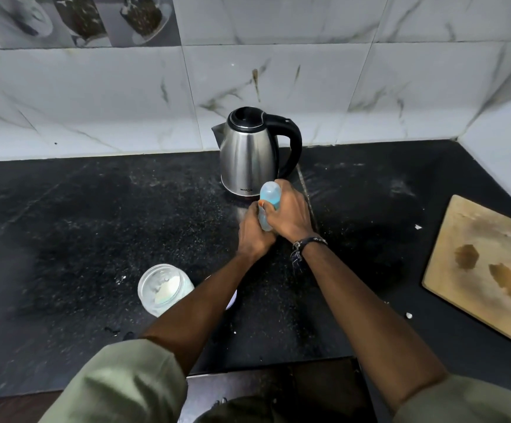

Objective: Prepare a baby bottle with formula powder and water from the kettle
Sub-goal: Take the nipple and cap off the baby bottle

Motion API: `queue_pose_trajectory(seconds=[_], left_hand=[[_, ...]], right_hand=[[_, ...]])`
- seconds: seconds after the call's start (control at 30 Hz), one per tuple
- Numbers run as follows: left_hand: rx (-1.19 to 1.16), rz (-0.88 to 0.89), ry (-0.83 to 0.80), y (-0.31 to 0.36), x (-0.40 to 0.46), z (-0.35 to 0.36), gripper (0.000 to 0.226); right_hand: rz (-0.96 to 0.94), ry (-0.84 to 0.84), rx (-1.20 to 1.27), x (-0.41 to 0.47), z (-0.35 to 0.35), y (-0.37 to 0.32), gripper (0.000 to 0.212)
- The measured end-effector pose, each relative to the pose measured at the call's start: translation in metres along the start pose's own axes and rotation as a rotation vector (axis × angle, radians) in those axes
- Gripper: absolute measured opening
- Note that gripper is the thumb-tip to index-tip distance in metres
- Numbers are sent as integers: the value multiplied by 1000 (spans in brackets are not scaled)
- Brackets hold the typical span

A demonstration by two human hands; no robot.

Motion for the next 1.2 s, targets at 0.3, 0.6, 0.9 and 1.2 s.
queue_pose_trajectory(seconds=[0.3, 0.6, 0.9, 1.2], left_hand=[[-87, 200, 247, 8, -59, 4, 20], [-169, 302, 197, 8, -143, -2, 23], [9, 250, 218, -1, -179, -6, 51], [73, 209, 302, 12, -196, -8, 52]], right_hand=[[-120, 55, 92, -71, -21, -20, 50], [-183, -17, 69, -150, -10, -44, 57], [28, 2, -229, -171, -12, -67, 72], [182, 44, -215, -180, -8, -75, 72]])
Point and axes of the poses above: each hand's wrist, its own x-axis towards the middle knuckle, its own z-axis out of the palm, y = z × x, the point moved 5 cm from there along x, towards the middle knuckle, and after that the axes turned 14 degrees about -y, right-handed, at the moved point
